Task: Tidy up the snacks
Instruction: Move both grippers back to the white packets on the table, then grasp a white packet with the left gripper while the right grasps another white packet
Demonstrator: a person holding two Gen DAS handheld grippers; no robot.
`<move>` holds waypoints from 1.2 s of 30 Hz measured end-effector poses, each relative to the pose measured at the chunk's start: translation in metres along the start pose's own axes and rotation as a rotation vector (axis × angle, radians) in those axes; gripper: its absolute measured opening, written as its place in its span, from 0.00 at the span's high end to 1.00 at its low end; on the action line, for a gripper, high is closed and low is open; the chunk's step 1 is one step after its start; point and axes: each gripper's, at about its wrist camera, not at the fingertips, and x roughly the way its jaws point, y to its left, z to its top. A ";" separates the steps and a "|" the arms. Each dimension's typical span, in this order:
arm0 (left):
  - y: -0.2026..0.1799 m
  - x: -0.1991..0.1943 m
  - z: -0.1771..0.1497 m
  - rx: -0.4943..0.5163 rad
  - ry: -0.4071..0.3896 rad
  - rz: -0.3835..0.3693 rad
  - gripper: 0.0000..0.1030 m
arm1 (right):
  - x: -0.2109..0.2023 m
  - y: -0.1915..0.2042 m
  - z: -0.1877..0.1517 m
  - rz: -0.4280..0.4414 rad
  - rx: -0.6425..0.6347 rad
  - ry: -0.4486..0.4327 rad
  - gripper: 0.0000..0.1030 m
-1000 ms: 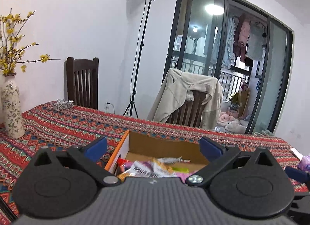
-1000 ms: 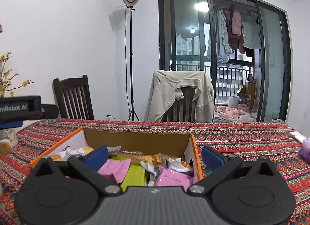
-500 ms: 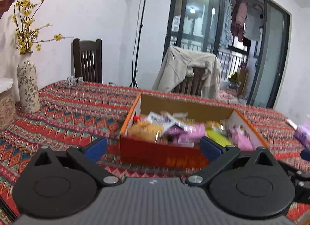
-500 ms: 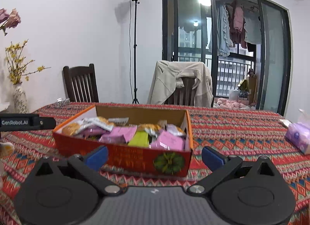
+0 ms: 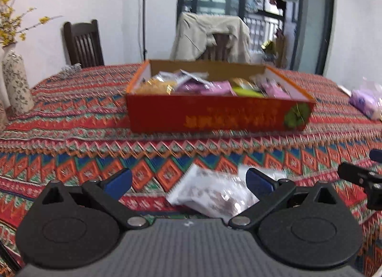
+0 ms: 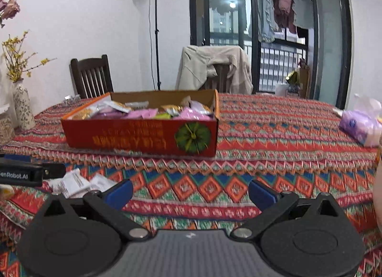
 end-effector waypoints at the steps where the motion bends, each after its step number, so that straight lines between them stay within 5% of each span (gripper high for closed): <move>1: -0.003 0.002 -0.001 0.009 0.007 0.000 0.00 | 0.000 -0.001 -0.004 -0.003 0.003 0.007 0.00; 10: -0.017 0.027 -0.006 0.046 0.073 0.000 0.00 | 0.001 -0.009 -0.011 -0.018 0.023 0.031 0.00; 15: -0.011 0.040 0.000 -0.029 0.094 -0.009 0.00 | 0.002 -0.014 -0.014 -0.023 0.036 0.039 0.00; 22: 0.013 0.035 0.000 -0.141 0.083 -0.019 0.25 | 0.005 -0.018 -0.016 -0.024 0.041 0.054 0.00; 36: 0.051 0.012 -0.008 -0.113 0.008 0.037 0.36 | 0.013 0.006 -0.014 0.018 -0.001 0.069 0.00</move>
